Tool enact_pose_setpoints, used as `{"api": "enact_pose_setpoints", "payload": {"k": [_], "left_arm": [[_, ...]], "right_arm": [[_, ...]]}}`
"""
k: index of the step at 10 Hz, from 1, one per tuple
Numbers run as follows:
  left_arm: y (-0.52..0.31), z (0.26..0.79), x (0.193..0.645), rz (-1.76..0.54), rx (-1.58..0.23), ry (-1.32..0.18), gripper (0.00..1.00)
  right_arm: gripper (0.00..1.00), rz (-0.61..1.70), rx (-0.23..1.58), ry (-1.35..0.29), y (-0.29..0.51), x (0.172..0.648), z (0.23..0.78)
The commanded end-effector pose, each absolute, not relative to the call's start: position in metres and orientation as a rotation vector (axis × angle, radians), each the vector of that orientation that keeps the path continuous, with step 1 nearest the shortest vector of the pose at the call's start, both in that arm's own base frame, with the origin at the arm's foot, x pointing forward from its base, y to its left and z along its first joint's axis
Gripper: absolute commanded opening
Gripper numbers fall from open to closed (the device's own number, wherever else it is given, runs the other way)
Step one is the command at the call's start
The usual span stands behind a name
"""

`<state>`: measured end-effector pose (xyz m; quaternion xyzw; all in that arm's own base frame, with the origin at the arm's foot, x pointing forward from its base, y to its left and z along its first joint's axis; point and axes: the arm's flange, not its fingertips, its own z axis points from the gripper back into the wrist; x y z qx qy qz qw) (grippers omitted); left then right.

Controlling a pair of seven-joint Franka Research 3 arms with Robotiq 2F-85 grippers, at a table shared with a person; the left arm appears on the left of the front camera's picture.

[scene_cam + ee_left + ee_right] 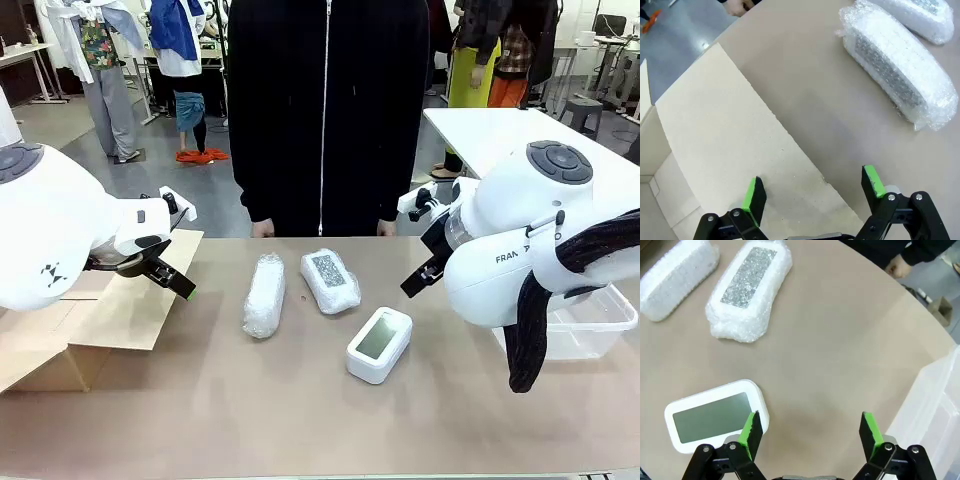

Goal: Separate and place wrapped and unwrapped clocks.
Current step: Pick up the Digital clock indicated by the person.

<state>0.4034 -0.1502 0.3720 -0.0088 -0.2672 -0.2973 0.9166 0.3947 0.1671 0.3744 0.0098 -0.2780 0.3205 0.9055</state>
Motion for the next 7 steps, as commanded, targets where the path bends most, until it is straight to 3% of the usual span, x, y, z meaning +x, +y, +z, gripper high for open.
{"api": "enact_pose_setpoints", "payload": {"k": [1,7], "left_arm": [[-0.1503,0.3720,0.4034,-0.612,-0.018,-0.550,1.00],[-0.1503,0.3720,0.4034,-0.612,-0.018,-0.550,1.00]], "right_arm": [[1.00,0.662,0.020,-0.574,0.1671,0.3947,0.3744],[1.00,0.662,0.020,-0.574,0.1671,0.3947,0.3744]]}}
